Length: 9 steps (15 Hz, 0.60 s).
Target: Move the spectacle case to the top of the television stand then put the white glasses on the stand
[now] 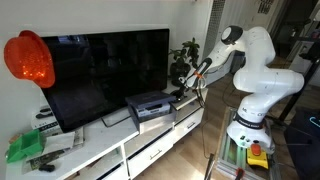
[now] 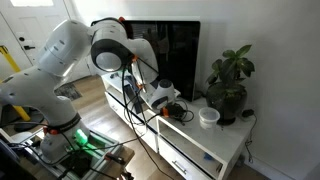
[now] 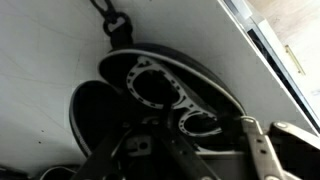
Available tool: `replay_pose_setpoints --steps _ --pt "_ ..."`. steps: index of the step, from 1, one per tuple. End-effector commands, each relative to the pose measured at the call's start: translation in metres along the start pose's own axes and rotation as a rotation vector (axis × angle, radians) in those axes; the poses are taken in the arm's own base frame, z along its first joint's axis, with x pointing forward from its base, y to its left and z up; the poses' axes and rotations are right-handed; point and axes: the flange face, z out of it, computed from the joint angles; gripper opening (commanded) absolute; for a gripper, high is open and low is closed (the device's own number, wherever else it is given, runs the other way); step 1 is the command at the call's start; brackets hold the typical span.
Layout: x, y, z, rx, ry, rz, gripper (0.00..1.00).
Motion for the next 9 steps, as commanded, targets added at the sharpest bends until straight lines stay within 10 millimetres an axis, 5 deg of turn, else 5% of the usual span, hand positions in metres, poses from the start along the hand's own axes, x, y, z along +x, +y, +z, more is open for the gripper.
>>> replay_pose_setpoints --steps 1,4,9 --pt "-0.0011 -0.0031 0.0133 0.001 0.019 -0.031 0.19" --pt "-0.0007 -0.0041 0.0140 -0.004 0.024 -0.043 0.00" --pt "0.0007 -0.0076 0.0166 0.003 0.023 -0.044 0.01"
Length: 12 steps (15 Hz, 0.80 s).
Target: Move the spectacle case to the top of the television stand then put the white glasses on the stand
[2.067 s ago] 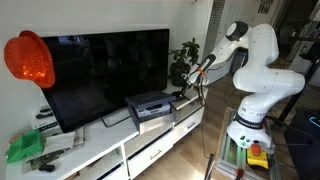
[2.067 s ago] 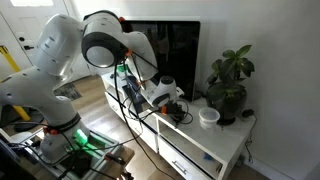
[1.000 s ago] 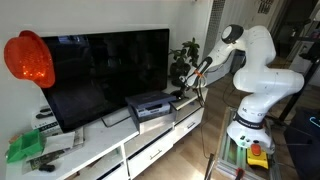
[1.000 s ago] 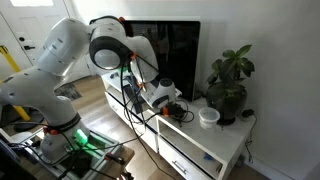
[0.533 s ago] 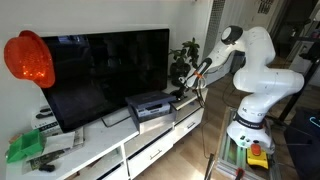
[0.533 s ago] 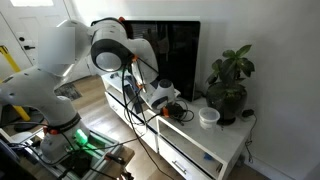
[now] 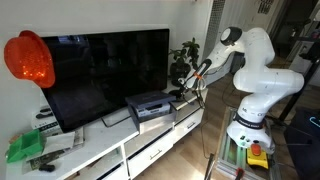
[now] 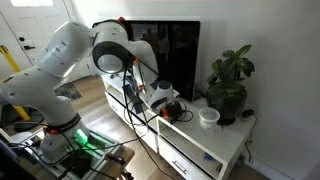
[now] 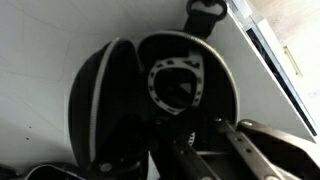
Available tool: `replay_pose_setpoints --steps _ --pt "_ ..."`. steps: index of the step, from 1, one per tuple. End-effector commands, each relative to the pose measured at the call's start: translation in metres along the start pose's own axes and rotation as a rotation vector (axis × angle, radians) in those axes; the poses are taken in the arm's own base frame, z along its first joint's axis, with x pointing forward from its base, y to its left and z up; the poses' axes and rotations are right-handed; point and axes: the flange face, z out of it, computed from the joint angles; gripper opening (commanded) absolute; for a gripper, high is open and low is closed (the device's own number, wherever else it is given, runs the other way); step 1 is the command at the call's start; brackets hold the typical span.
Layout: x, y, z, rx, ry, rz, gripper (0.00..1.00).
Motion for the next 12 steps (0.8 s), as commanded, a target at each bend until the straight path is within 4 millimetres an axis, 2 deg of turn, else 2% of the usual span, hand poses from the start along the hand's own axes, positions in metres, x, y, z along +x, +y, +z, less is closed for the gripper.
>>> replay_pose_setpoints --steps 1,3,4,5,12 --pt "0.0003 0.0000 0.0076 -0.007 0.011 -0.011 0.01" --pt "0.0021 0.0011 0.0040 -0.018 0.017 -0.016 0.01" --pt "0.0030 0.0014 0.0026 -0.023 0.019 -0.018 0.29" --pt "0.0039 0.0019 0.0012 -0.031 0.023 -0.022 0.29" --pt "0.0035 0.0034 0.0023 -0.085 0.044 -0.048 0.76"
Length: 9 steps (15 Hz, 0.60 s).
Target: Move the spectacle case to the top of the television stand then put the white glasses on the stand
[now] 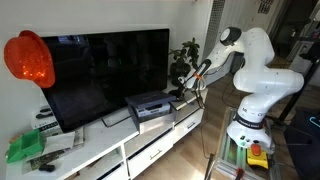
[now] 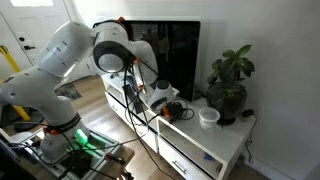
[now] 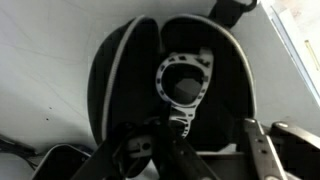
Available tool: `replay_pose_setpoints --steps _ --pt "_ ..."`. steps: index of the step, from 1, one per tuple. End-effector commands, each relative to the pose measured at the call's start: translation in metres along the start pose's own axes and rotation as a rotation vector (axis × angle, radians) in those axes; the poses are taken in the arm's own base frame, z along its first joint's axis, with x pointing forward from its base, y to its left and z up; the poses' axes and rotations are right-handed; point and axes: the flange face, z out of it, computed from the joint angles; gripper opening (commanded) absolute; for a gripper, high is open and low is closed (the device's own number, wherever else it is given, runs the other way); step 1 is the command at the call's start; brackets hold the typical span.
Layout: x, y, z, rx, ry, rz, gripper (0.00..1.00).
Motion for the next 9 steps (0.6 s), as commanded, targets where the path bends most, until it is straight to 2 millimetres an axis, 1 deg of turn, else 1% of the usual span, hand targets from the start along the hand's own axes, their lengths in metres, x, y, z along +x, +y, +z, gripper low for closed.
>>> replay_pose_setpoints --steps 1,3,4,6,7,8,9 --pt "-0.002 -0.002 0.008 -0.019 0.004 -0.030 0.84" --pt "-0.004 -0.003 0.012 -0.022 -0.006 -0.035 0.97" --pt "-0.006 -0.004 0.014 -0.021 -0.012 -0.039 0.99" --pt "-0.008 -0.006 0.020 -0.013 -0.027 -0.044 1.00" --pt "-0.009 -0.006 0.022 -0.012 -0.032 -0.047 0.85" --pt "-0.009 -0.006 0.024 -0.011 -0.036 -0.050 0.75" --pt "-0.009 -0.007 0.025 -0.011 -0.039 -0.052 0.74"
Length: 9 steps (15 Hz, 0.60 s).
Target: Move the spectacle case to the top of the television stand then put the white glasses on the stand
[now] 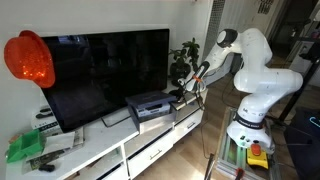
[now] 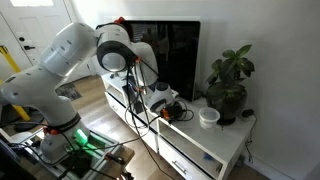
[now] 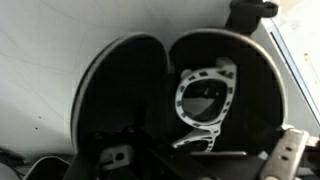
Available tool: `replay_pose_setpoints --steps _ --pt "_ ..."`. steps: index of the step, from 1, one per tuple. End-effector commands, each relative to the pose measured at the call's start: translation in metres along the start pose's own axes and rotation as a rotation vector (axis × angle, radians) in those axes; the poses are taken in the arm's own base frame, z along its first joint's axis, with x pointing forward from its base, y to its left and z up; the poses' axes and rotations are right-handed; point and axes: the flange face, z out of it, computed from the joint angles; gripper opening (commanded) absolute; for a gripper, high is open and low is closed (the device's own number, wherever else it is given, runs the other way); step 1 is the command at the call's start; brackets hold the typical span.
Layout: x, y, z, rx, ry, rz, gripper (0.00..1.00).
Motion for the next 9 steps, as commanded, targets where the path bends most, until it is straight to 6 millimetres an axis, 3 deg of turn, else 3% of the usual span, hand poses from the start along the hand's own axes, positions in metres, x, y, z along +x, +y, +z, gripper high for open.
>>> replay_pose_setpoints --steps 1,9 --pt "-0.0032 0.0008 0.0127 -0.009 -0.010 -0.021 0.68" --pt "-0.0011 0.0023 0.0122 0.001 -0.014 -0.025 0.12"
